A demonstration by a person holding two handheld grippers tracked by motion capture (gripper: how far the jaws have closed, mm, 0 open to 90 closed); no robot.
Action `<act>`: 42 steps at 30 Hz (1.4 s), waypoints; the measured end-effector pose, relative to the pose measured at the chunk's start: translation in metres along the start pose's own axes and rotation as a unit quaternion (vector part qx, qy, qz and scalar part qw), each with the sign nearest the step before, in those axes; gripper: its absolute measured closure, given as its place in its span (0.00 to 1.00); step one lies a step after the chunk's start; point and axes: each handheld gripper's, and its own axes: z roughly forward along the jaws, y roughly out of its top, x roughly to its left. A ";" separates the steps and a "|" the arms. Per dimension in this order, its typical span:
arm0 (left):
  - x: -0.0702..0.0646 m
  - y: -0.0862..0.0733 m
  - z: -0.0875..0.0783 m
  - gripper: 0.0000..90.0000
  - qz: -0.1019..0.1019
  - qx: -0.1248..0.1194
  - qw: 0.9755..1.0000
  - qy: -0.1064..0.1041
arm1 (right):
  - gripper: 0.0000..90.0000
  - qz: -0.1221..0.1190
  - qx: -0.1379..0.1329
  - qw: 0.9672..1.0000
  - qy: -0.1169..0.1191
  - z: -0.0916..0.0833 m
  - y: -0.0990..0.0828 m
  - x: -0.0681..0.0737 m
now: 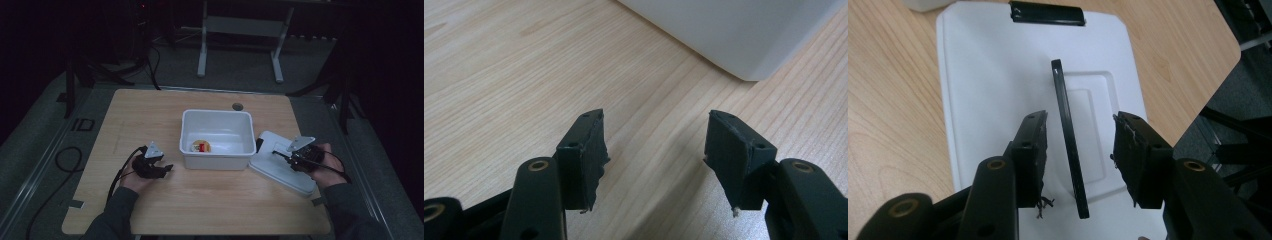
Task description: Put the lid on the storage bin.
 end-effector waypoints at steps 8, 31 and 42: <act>0.001 -0.002 0.003 0.46 0.000 0.004 1.000 -0.003 | 0.59 -0.015 0.022 1.000 0.007 0.005 0.006 -0.003; 0.002 -0.004 0.003 0.44 -0.007 0.000 1.000 -0.011 | 0.67 -0.044 0.068 0.996 0.032 0.021 0.016 -0.006; 0.002 -0.004 0.003 0.44 -0.007 -0.002 1.000 -0.011 | 0.71 -0.063 0.098 0.992 0.039 0.032 0.022 -0.006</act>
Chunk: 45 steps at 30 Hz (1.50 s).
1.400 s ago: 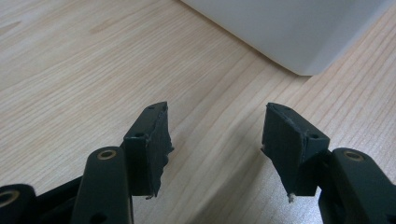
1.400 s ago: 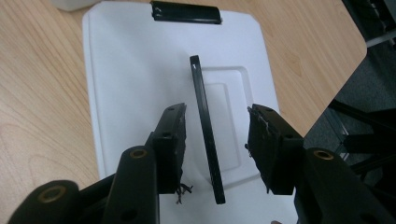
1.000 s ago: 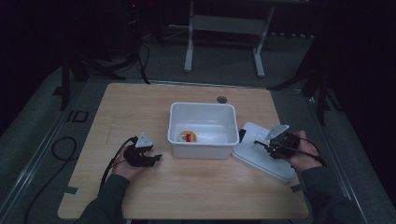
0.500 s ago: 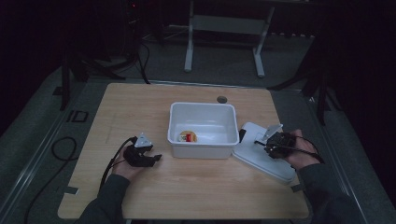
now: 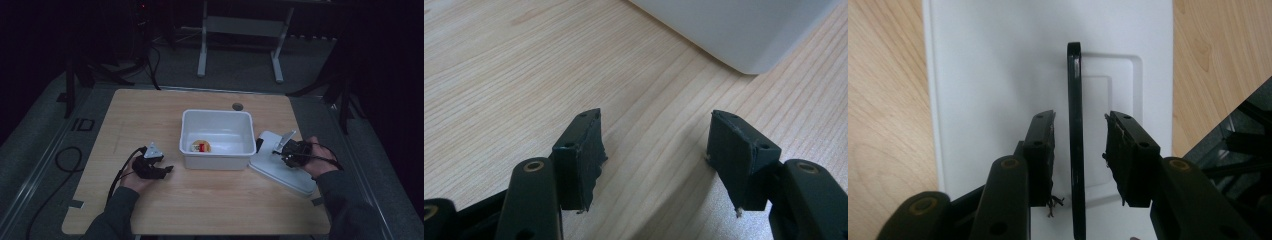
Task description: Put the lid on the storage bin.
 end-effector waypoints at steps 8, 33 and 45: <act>0.000 0.000 0.000 0.44 0.000 -0.001 1.000 0.000 | 0.71 0.002 0.023 1.000 0.008 0.010 0.002 -0.005; 0.000 -0.001 0.000 0.43 -0.001 -0.002 1.000 0.000 | 0.79 -0.009 0.062 0.997 0.036 0.018 0.009 -0.018; 0.000 -0.001 0.000 0.43 0.000 -0.003 1.000 -0.001 | 0.85 -0.018 0.075 0.996 0.045 0.020 0.013 -0.024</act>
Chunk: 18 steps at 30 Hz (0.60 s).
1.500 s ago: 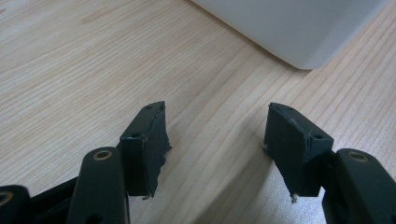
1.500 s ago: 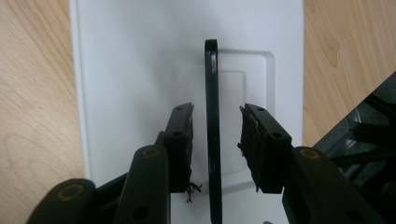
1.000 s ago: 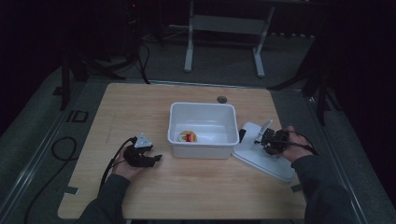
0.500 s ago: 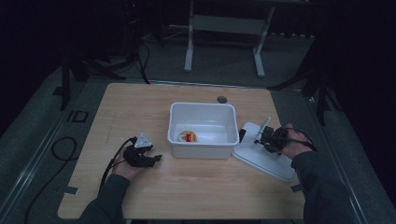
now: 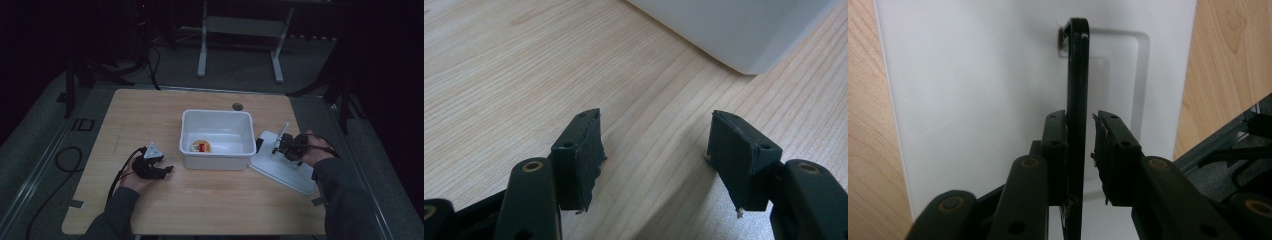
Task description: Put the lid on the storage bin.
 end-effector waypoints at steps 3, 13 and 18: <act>0.000 0.000 0.000 0.43 0.000 0.000 1.000 0.000 | 0.87 -0.006 0.002 1.000 0.003 0.001 0.002 0.000; 0.000 0.000 0.000 0.43 -0.001 -0.001 1.000 -0.001 | 0.91 -0.013 0.015 1.000 0.016 0.006 0.005 -0.002; 0.000 0.000 0.000 0.43 0.000 -0.001 1.000 0.000 | 0.92 -0.016 0.016 1.000 0.020 0.004 0.004 -0.003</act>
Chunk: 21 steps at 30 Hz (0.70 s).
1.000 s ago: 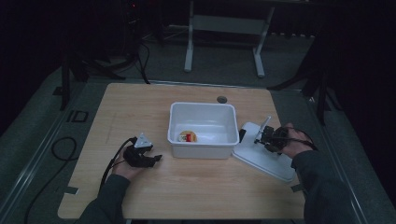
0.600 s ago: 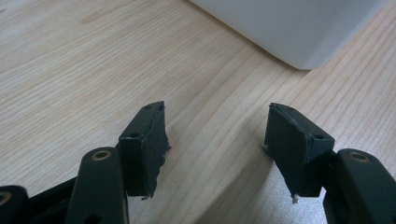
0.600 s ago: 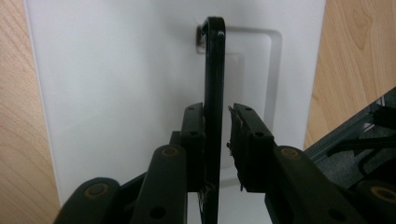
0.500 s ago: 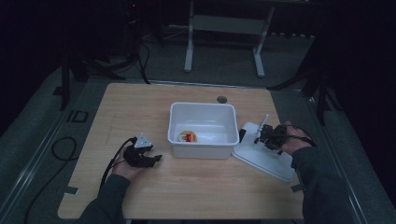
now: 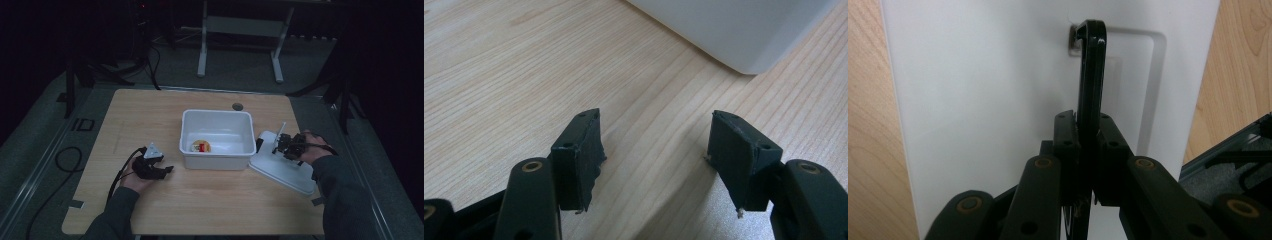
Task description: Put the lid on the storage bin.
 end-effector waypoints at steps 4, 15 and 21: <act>0.000 0.000 0.000 0.43 0.000 0.000 1.000 0.000 | 0.92 -0.002 -0.001 1.000 0.004 0.000 -0.001 -0.001; 0.000 0.000 0.000 0.43 0.000 -0.001 1.000 -0.001 | 0.93 -0.005 -0.001 1.000 0.001 0.000 -0.002 0.000; 0.000 0.000 0.000 0.43 0.000 -0.001 1.000 -0.002 | 0.93 -0.009 -0.003 1.000 -0.006 -0.004 -0.004 -0.001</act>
